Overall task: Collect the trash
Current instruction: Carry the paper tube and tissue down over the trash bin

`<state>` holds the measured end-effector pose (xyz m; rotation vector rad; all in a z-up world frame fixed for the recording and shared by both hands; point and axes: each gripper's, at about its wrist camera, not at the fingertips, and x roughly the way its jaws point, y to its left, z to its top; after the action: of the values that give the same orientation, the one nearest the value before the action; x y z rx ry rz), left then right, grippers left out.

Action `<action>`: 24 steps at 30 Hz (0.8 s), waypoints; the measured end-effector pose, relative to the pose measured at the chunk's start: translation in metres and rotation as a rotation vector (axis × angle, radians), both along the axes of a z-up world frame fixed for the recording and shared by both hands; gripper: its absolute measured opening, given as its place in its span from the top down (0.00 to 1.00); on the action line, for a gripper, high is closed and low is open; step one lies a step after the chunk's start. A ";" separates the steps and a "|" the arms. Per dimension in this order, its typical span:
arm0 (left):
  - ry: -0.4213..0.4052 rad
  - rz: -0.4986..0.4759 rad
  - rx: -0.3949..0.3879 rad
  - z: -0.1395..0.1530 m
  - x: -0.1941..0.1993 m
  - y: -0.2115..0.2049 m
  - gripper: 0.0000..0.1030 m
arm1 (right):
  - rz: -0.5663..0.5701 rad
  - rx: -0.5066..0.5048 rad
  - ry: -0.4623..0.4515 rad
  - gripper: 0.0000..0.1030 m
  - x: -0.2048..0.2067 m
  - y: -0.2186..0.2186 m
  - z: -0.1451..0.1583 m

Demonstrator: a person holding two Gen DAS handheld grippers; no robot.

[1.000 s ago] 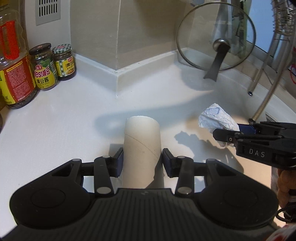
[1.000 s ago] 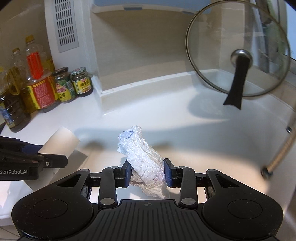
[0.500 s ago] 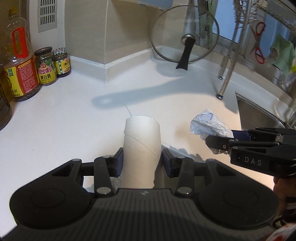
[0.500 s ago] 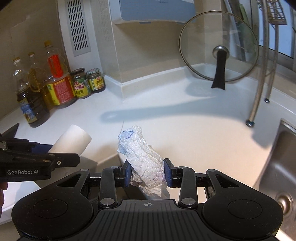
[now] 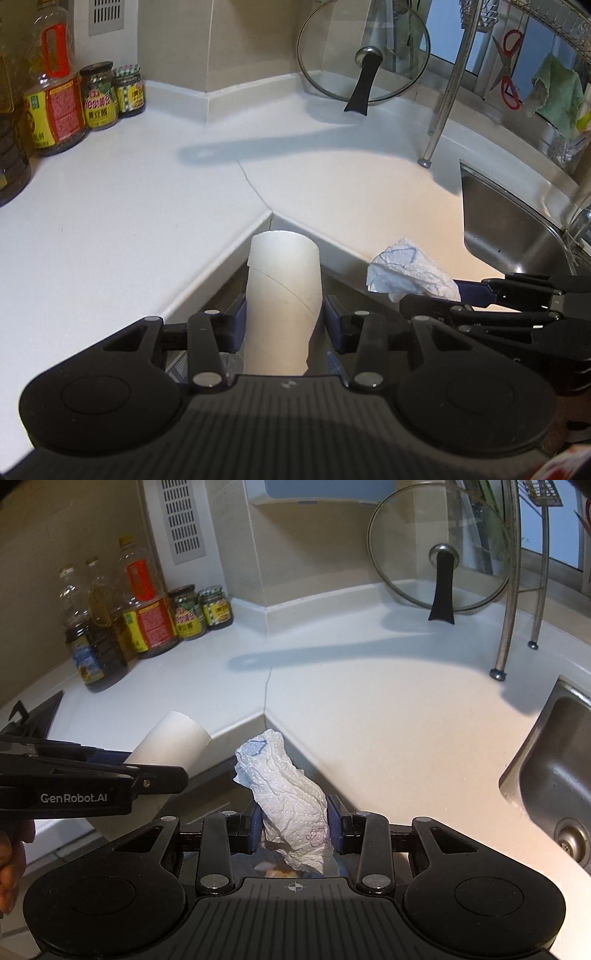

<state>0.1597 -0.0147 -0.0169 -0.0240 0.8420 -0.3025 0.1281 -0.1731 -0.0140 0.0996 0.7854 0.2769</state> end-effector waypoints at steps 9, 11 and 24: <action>0.076 0.114 0.038 -0.024 -0.032 -0.009 0.62 | 0.099 0.025 0.041 0.65 -0.015 -0.008 -0.026; 0.095 0.136 0.046 -0.031 -0.037 -0.008 0.62 | 0.116 0.024 0.057 0.65 -0.016 -0.007 -0.032; 0.174 0.080 0.050 -0.074 -0.047 0.004 0.62 | 0.003 0.012 0.146 0.65 -0.030 -0.004 -0.062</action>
<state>0.1123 -0.0104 -0.0913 -0.0376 1.0182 -0.2059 0.0981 -0.1769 -0.0761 0.1314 0.9284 0.2794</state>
